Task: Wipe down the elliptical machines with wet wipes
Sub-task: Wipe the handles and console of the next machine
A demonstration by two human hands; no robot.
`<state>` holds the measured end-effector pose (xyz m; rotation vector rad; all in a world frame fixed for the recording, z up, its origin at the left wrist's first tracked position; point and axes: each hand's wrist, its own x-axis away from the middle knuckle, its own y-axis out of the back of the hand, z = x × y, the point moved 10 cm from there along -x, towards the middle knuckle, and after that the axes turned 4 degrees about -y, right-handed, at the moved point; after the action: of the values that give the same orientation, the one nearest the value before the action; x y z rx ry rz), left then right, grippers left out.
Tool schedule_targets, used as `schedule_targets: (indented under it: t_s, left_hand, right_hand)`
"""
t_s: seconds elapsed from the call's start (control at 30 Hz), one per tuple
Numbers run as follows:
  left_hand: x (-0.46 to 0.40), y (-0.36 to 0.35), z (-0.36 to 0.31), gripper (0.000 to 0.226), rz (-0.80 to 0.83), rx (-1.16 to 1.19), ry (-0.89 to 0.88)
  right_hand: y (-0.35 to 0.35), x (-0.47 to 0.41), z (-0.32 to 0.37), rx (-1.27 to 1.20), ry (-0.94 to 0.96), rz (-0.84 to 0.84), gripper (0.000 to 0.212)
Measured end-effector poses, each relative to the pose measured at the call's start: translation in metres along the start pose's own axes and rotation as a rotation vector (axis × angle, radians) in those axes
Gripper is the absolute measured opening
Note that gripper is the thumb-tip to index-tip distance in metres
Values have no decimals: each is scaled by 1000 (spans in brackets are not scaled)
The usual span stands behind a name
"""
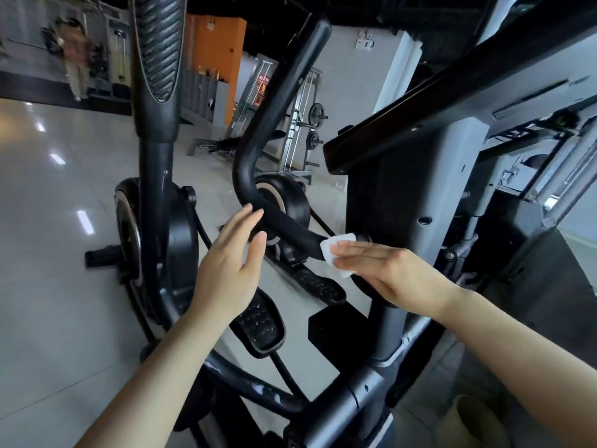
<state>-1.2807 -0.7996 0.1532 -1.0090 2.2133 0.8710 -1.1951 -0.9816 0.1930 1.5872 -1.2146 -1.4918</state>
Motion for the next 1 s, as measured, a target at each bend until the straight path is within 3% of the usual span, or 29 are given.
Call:
schedule_targets:
  t_s: [0.07, 0.17, 0.3, 0.4, 0.47, 0.53, 0.6, 0.8, 0.9, 1.0]
  left_hand:
    - [-1, -9, -1, 46, 20, 38, 19]
    - [-2, -7, 0, 43, -47, 146, 102]
    - [-4, 11, 4, 42, -118, 197, 168]
    - [-6, 31, 9, 44, -116, 163, 183]
    - [-6, 40, 13, 44, -71, 155, 182]
    - [-1, 44, 14, 44, -16, 123, 163]
    - [5, 47, 19, 42, -19, 94, 186]
    - [14, 40, 17, 42, -70, 138, 218]
    - [15, 35, 15, 40, -91, 161, 218]
    - [13, 22, 7, 37, -133, 189, 197]
  right_hand:
    - [9, 12, -9, -48, -135, -62, 34]
    - [28, -3, -12, -163, -369, -329, 29]
    - [55, -79, 3, -367, -601, -761, 27]
    - [44, -139, 8, -439, -676, -894, 23]
    - [23, -165, 16, -415, -689, -869, 29]
    - [3, -179, 26, -368, -683, -795, 52]
    - [-4, -181, 30, -290, -659, -770, 61]
    - [-35, -174, 42, -158, -644, -481, 45]
    - [-40, -171, 39, 28, -578, -208, 45]
    - [-38, -149, 35, 165, -396, 44, 49]
